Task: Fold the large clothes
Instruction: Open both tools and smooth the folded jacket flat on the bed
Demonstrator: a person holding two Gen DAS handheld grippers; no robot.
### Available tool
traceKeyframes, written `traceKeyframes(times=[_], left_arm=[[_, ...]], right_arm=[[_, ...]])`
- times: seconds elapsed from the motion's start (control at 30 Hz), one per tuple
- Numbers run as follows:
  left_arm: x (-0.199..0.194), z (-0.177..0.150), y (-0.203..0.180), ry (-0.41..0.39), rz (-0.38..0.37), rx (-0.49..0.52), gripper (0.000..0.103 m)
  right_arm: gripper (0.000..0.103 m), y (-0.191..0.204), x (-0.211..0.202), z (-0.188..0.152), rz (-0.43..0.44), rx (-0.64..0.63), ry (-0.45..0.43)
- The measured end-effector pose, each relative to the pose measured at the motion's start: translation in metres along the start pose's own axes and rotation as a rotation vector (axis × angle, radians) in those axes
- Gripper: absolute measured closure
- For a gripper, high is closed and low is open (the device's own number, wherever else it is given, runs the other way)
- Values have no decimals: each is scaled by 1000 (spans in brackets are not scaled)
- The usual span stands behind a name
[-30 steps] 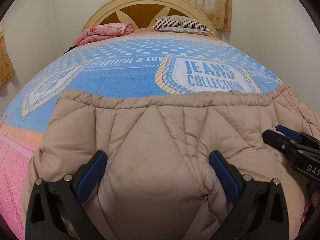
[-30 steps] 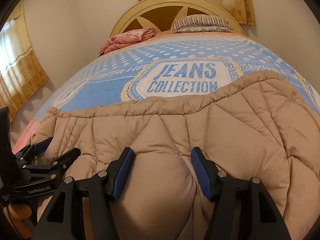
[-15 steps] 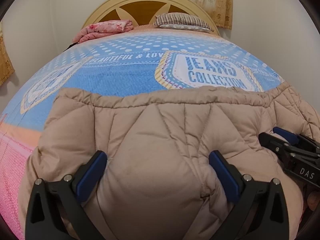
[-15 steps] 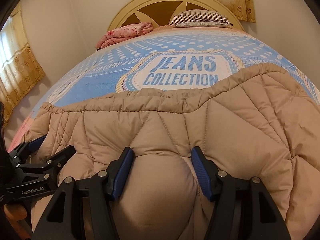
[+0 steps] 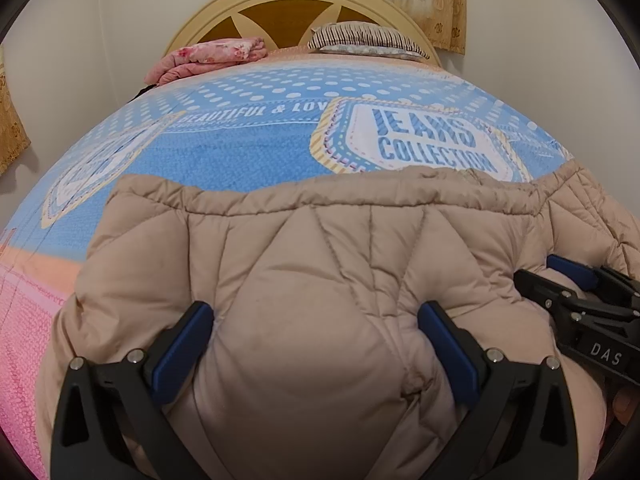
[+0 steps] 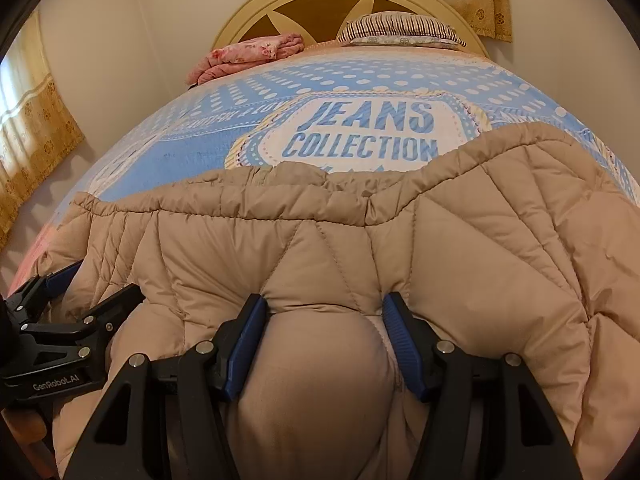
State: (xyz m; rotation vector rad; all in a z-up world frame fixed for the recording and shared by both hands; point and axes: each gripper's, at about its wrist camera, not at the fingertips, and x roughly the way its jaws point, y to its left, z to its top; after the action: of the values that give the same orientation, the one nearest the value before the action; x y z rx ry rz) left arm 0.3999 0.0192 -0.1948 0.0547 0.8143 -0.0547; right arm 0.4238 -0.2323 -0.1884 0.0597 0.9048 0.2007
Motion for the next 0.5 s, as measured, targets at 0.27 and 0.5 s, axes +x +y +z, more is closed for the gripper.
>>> traceKeyframes(times=[0.27,0.5], left_arm=[[0,3,-1,18,3,8,0],[-1,1,-1,13,10,17,0]], right_arm=[[40,6,3,-3,-36,-37,8],[40,7,-12,-1,-31,-28,25]])
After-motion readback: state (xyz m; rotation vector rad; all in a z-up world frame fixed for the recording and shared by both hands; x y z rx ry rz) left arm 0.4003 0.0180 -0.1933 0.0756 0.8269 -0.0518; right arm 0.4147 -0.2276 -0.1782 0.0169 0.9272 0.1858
